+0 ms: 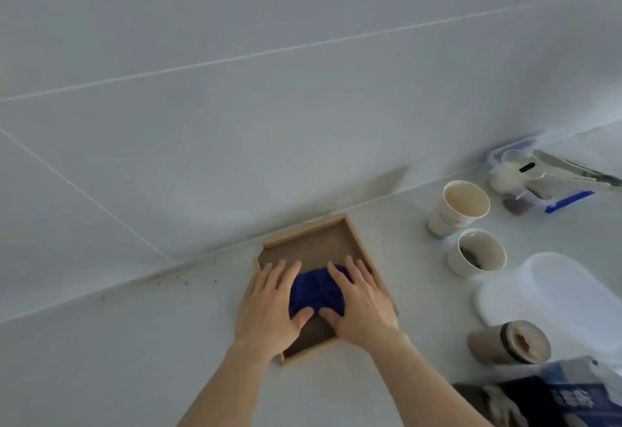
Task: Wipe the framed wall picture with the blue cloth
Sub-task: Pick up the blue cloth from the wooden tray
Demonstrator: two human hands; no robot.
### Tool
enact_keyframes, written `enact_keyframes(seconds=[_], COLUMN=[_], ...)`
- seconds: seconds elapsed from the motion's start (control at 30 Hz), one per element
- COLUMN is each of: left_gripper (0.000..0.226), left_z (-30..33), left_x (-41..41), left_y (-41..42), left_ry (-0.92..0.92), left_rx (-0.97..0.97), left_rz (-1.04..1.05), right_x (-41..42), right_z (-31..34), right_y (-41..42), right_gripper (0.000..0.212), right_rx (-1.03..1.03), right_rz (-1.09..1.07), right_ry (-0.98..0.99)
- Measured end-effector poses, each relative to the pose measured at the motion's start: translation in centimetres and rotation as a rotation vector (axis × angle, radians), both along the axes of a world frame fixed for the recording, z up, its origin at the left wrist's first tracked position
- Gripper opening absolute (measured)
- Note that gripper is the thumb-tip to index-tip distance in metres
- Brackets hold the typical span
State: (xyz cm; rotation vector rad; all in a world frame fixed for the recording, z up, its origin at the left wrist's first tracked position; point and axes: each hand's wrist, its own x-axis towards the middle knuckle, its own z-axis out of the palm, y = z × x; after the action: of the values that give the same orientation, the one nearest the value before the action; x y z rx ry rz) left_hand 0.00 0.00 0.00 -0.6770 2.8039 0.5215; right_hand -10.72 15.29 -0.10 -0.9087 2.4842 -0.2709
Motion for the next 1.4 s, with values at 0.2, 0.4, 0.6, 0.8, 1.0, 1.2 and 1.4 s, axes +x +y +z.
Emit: enact_keyframes(seconds=[0.2,0.4,0.6,0.8,1.0,1.2,1.4], left_gripper=[0.066,0.037,0.032,0.023,0.019,0.014,0.013], left_z=[-1.4,-1.2,1.0,4.9,9.6,14.4,18.8], left_x=[-0.4,-0.3,0.0,1.3,3.8,8.0,13.2], left_y=[1.1,1.2,0.4,-1.5,-4.6,-7.6,-10.9], left_ry=[-0.003,0.040,0.100,0.195,0.308,0.438,0.531], left_rx=[-0.081,-0.105,-0.078,-0.069,-0.115,-0.139,-0.176], left_rz=[0.018,0.042,0.091,0.162,0.201,0.261,0.319], right_x=[0.3,0.2,0.2,0.9,2.7,6.3,11.0], right_z=[-1.4,-1.1,0.5,4.2,9.2,14.1,18.6], right_y=[0.4,0.4,-0.1,-1.8,-4.5,-8.2,-12.0], right_gripper=[0.074,0.052,0.044,0.041,0.040,0.037,0.039], right_rx=[-0.021,-0.070,-0.102,-0.194,-0.275,-0.333,-0.409], right_rz=[0.004,-0.022,-0.079,-0.083,-0.063,-0.047,-0.037], right_ry=[0.018,0.066,0.088,0.116,0.172,0.251,0.262])
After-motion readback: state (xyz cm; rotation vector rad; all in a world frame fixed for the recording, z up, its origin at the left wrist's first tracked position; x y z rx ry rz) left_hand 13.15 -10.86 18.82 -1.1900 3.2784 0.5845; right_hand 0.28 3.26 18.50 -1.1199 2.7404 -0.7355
